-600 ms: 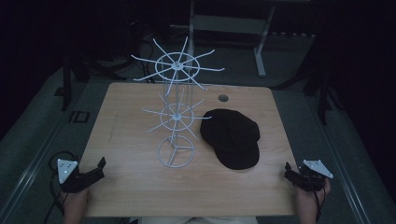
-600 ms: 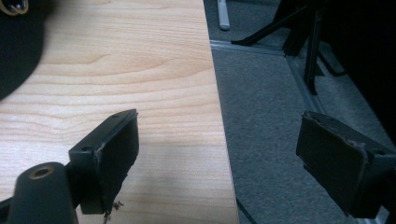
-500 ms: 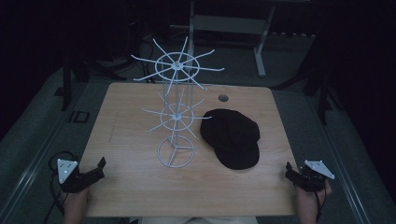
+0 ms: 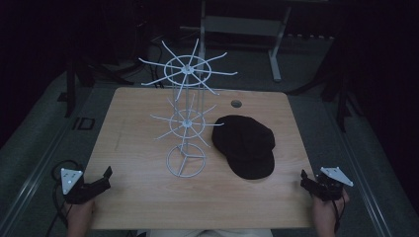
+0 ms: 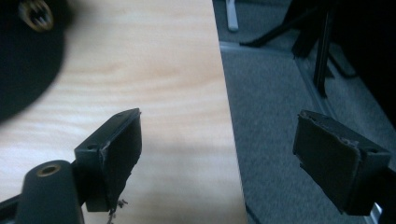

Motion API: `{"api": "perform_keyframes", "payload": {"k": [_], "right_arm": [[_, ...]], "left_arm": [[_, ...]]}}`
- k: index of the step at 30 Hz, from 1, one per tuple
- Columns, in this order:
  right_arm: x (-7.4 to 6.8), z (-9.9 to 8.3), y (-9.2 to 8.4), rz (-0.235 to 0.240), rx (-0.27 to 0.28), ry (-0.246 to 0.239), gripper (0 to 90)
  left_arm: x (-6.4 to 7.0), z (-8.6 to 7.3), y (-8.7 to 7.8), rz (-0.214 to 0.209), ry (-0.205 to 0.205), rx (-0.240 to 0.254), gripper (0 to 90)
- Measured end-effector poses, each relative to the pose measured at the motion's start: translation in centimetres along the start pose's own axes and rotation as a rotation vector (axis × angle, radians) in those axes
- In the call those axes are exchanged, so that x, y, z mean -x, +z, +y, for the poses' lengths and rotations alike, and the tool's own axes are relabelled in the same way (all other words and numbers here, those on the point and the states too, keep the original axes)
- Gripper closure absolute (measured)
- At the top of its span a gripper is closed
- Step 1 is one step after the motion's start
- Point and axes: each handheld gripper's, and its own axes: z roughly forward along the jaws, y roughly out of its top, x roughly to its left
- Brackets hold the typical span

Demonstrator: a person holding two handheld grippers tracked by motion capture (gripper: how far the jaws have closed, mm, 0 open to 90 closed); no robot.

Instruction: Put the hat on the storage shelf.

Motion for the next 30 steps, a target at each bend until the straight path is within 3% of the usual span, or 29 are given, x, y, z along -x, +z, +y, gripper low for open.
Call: {"api": "perform_keyframes", "payload": {"k": [6, 9, 12, 15, 20, 24, 30], "right_arm": [[-0.9, 2.6, -0.8, 0.014, 0.042, -0.048, 13.7], [-1.6, 3.9, -0.9, 0.029, 0.026, -0.057, 14.3], [-2.3, 5.2, -0.8, 0.088, 0.026, -0.035, 14.2], [-3.1, 6.3, -0.6, 0.123, 0.045, -0.036, 14.1], [-4.6, 8.2, 0.2, 0.221, 0.044, -0.054, 14.4], [-6.1, 9.5, 0.9, 0.258, 0.032, -0.090, 18.4], [-8.4, 11.3, 2.1, 0.327, 0.007, -0.082, 13.9]], "left_arm": [[0.0, 0.0, 0.0, -0.001, 0.000, 0.000, 1.4], [0.0, 0.0, 0.0, -0.002, -0.001, -0.001, 1.4], [0.0, 0.0, 0.0, -0.002, -0.001, 0.000, 1.5], [0.0, 0.0, 0.0, -0.002, -0.002, 0.000, 1.4], [0.0, 0.0, 0.0, -0.005, -0.002, 0.000, 1.4], [0.0, 0.0, 0.0, -0.006, -0.002, 0.001, 1.5], [0.0, 0.0, 0.0, -0.005, -0.002, 0.000, 1.4]]}}
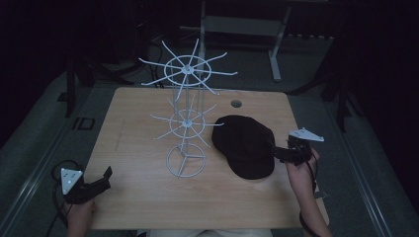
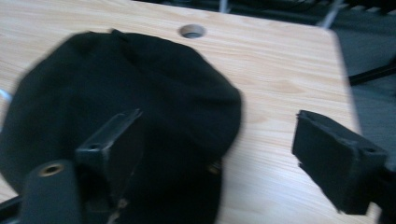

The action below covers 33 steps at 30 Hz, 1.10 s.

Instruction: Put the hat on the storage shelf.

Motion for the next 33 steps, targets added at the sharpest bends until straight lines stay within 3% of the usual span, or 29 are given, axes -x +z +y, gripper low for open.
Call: {"api": "perform_keyframes", "payload": {"k": [4, 9, 12, 16, 20, 24, 33], "right_arm": [[-1.1, 1.4, 1.2, 0.058, -0.021, -0.007, 10.9], [-2.1, 3.1, 3.0, 0.115, -0.031, 0.016, 13.6], [-2.8, 4.0, 4.1, 0.131, -0.041, 0.021, 14.4], [-3.8, 5.2, 5.6, 0.125, -0.051, 0.000, 14.6], [-4.7, 6.0, 7.4, 0.154, -0.076, -0.013, 15.3], [-5.6, 6.5, 8.9, 0.122, -0.099, -0.046, 15.6], [-6.7, 6.5, 12.0, 0.106, -0.211, -0.101, 18.5]], "left_arm": [[0.0, 0.0, 0.0, -0.001, 0.000, -0.001, 1.4], [0.0, 0.0, 0.0, -0.003, -0.001, 0.000, 1.4], [0.0, 0.0, 0.0, -0.003, 0.000, -0.001, 1.4], [0.0, 0.0, 0.0, -0.006, 0.002, -0.003, 1.4], [0.0, 0.0, 0.0, -0.007, 0.002, -0.001, 1.4], [0.0, 0.0, 0.0, -0.009, 0.004, -0.002, 1.4], [-0.1, 0.0, 0.0, -0.011, 0.003, 0.000, 1.4]]}}
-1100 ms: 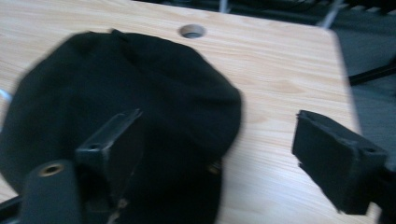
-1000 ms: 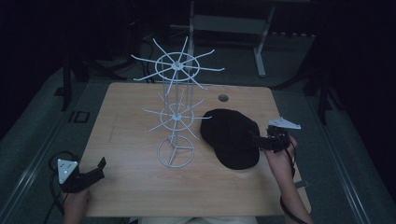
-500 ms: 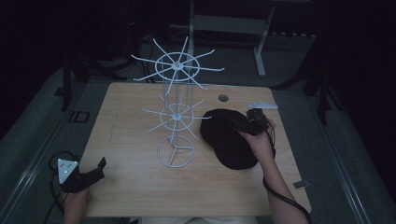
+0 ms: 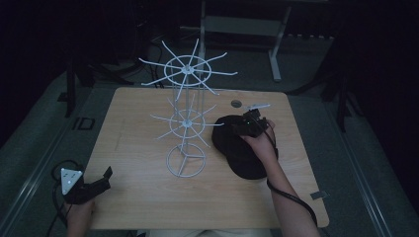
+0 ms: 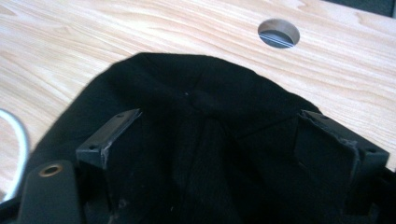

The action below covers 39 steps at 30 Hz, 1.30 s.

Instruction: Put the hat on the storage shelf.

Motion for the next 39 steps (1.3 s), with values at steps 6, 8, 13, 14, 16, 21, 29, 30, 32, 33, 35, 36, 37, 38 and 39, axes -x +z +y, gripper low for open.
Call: {"api": "perform_keyframes", "payload": {"k": [6, 8, 13, 14, 16, 21, 29, 30, 32, 33, 35, 36, 37, 38, 39], "right_arm": [[-0.3, -0.5, 1.0, 0.020, -0.065, -0.036, 60.9], [-0.7, -0.6, 0.8, 0.008, -0.070, -0.071, 73.1], [-0.5, -1.1, -0.1, 0.026, -0.039, -0.068, 82.6], [-0.5, -1.2, -0.4, 0.024, -0.028, -0.067, 82.7], [-0.4, -1.4, -0.9, 0.024, -0.002, -0.076, 83.0], [-0.1, -1.8, -2.5, 0.009, 0.076, -0.070, 83.5], [0.9, -2.3, -6.0, -0.008, 0.174, -0.045, 83.5], [1.0, -2.4, -6.6, -0.008, 0.188, -0.041, 83.5], [1.3, -2.7, -7.7, -0.009, 0.213, -0.039, 83.5], [1.4, -2.8, -8.2, -0.014, 0.225, -0.036, 83.5], [1.7, -3.0, -9.3, -0.019, 0.244, -0.031, 83.6], [1.8, -3.1, -9.9, -0.018, 0.254, -0.030, 83.6], [1.9, -3.2, -10.4, -0.020, 0.267, -0.028, 83.7], [2.1, -3.3, -11.0, -0.018, 0.277, -0.026, 83.7], [2.2, -3.4, -11.6, -0.012, 0.292, -0.022, 83.8]], "left_arm": [[0.0, 0.0, 0.0, 0.000, -0.001, -0.001, 1.4], [0.0, 0.0, 0.0, 0.001, 0.001, -0.001, 1.4], [0.0, 0.0, 0.0, 0.003, 0.002, -0.002, 1.4], [0.0, 0.0, 0.0, 0.003, 0.002, -0.001, 1.4], [0.0, 0.0, 0.0, 0.003, 0.002, -0.002, 1.4], [0.0, 0.0, 0.0, 0.003, 0.001, -0.003, 1.4], [0.0, 0.0, 0.0, 0.002, 0.003, 0.000, 1.4], [0.1, 0.0, 0.0, 0.002, 0.002, 0.003, 1.4], [0.1, 0.0, 0.0, 0.004, 0.005, 0.003, 1.4], [0.1, 0.0, -0.1, 0.005, 0.006, 0.006, 1.4], [0.1, 0.0, -0.1, 0.004, 0.006, 0.005, 1.4], [0.1, 0.0, -0.1, 0.001, 0.005, 0.006, 1.4], [0.1, 0.0, -0.1, -0.005, 0.004, 0.006, 1.4], [0.1, 0.0, 0.0, -0.008, 0.003, 0.004, 1.4], [0.1, 0.0, 0.0, -0.010, 0.003, 0.003, 1.4]]}}
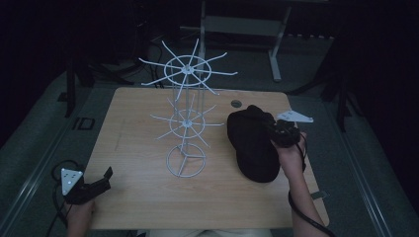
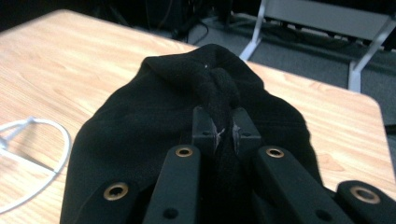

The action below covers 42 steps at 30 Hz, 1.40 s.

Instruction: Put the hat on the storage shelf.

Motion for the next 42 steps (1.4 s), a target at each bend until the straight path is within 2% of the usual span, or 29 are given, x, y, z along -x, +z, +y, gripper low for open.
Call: {"api": "perform_keyframes", "payload": {"k": [6, 13, 21, 25, 29, 31, 35, 39, 41, 42], "right_arm": [[0.3, 0.8, -3.5, -0.010, 0.081, 0.005, 83.7], [0.2, 2.7, -8.1, -0.008, 0.191, 0.011, 83.7], [-0.8, 5.4, -13.8, -0.004, 0.321, -0.032, 83.7], [-1.3, 7.1, -16.0, -0.021, 0.378, -0.045, 83.8], [-2.1, 8.7, -17.6, -0.016, 0.436, -0.076, 83.7], [-2.7, 9.5, -18.3, -0.028, 0.466, -0.093, 83.7], [-3.8, 11.0, -19.1, -0.017, 0.521, -0.100, 83.7], [-5.1, 12.4, -20.0, 0.020, 0.578, -0.112, 83.7], [-5.8, 13.1, -20.4, 0.055, 0.602, -0.120, 83.6], [-5.8, 13.1, -20.4, 0.055, 0.602, -0.120, 83.6]], "left_arm": [[0.0, 0.0, 0.0, 0.004, -0.001, -0.005, 1.4], [0.1, 0.0, 0.1, 0.010, -0.003, -0.005, 1.4], [0.1, 0.0, 0.1, 0.013, -0.004, -0.005, 1.4], [0.1, 0.0, 0.0, 0.019, -0.001, -0.005, 1.4], [0.1, 0.0, 0.1, 0.021, -0.001, -0.005, 1.4], [0.1, 0.0, 0.1, 0.019, -0.001, -0.005, 1.4], [0.1, 0.0, 0.1, 0.020, -0.004, -0.002, 1.4], [0.0, 0.0, 0.1, 0.019, -0.003, -0.004, 1.4], [0.0, 0.0, 0.1, 0.018, -0.003, -0.005, 1.4], [0.0, 0.0, 0.1, 0.018, -0.003, -0.005, 1.4]]}}
